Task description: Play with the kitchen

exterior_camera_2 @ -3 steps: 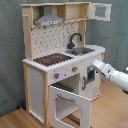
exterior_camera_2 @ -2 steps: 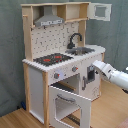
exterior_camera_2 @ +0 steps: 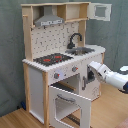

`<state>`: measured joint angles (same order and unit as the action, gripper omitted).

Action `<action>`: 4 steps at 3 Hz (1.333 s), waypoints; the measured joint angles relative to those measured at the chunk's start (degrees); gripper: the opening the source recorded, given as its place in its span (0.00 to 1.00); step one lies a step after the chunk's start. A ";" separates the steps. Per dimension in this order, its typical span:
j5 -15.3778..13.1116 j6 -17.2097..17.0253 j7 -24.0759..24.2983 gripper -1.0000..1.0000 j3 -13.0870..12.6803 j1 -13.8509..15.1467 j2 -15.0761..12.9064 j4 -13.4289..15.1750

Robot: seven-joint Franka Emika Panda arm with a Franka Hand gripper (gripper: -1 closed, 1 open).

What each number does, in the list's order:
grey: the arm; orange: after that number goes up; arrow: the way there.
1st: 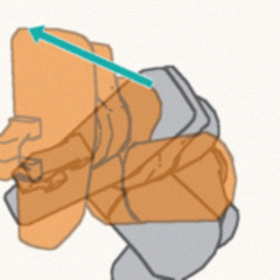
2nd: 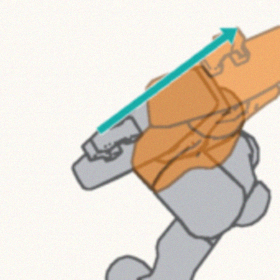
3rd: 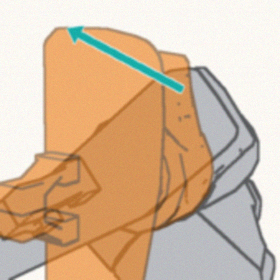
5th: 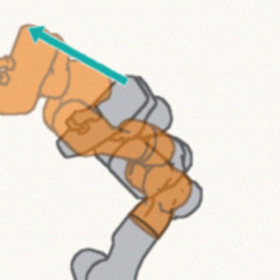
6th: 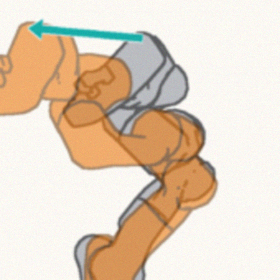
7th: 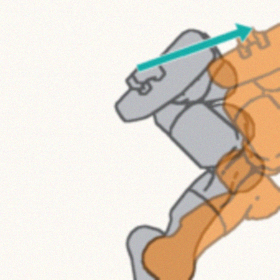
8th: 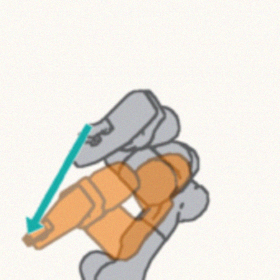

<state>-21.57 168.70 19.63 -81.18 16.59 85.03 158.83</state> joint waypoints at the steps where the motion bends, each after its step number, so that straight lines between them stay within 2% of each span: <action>1: 0.00 4.23 1.71 1.00 -0.64 4.33 0.06 -0.36; 3: 0.05 13.45 2.83 1.00 -0.64 13.26 0.10 -2.64; 4: 0.18 17.27 3.61 1.00 -1.24 17.87 0.07 -4.94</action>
<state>-21.39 185.97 23.24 -82.42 34.46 85.09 153.88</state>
